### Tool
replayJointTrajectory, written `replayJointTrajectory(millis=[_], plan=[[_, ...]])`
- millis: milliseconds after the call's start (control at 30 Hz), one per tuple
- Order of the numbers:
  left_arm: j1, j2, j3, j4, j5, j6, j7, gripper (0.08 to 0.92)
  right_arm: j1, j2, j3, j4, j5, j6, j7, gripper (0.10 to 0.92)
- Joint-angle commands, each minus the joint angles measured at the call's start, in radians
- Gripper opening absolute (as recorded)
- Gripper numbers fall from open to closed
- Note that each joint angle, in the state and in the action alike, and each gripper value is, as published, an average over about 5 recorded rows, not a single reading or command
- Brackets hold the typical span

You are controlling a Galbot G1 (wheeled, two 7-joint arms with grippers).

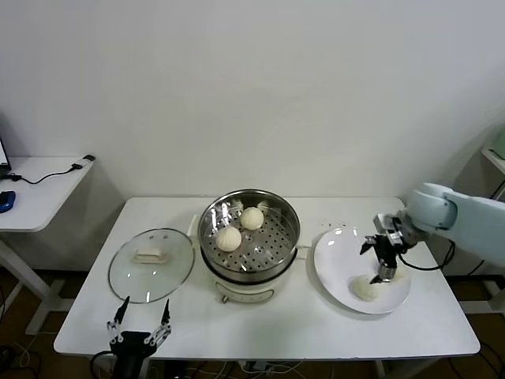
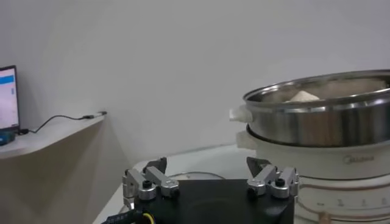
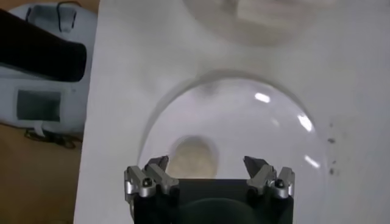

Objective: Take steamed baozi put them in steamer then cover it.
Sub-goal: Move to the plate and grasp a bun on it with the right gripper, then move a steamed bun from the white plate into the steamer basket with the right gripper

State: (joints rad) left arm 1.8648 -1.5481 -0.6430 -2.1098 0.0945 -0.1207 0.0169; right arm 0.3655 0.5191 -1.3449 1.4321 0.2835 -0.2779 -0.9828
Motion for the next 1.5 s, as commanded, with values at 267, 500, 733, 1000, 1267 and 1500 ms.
replayJointTrajectory(millis=[267,500,733,1000,1267,1500], plan=[[0.002,-0.007,-0.001,0.016,0.007,-0.002,-0.003,0.823,-0.276,0.078,0.196,-0.141,-0.142,0.008,0.019,0.823],[0.001,-0.008,-0.004,0.023,0.007,-0.002,-0.003,0.823,-0.281,0.117,0.2,-0.171,-0.144,0.01,0.014,0.823],[-0.001,-0.009,-0.004,0.028,0.009,-0.003,-0.003,0.823,-0.275,0.124,0.204,-0.187,-0.146,0.017,0.001,0.793],[-0.003,-0.008,-0.003,0.03,0.011,-0.003,-0.002,0.823,-0.251,0.121,0.194,-0.186,-0.142,0.028,-0.016,0.676],[0.004,-0.006,-0.005,0.03,0.011,-0.008,-0.002,0.823,-0.028,0.138,0.07,-0.184,-0.15,0.229,-0.075,0.66],[0.009,-0.005,-0.004,0.028,0.011,-0.008,-0.002,0.823,0.342,0.285,-0.106,-0.225,-0.179,0.574,-0.173,0.654]])
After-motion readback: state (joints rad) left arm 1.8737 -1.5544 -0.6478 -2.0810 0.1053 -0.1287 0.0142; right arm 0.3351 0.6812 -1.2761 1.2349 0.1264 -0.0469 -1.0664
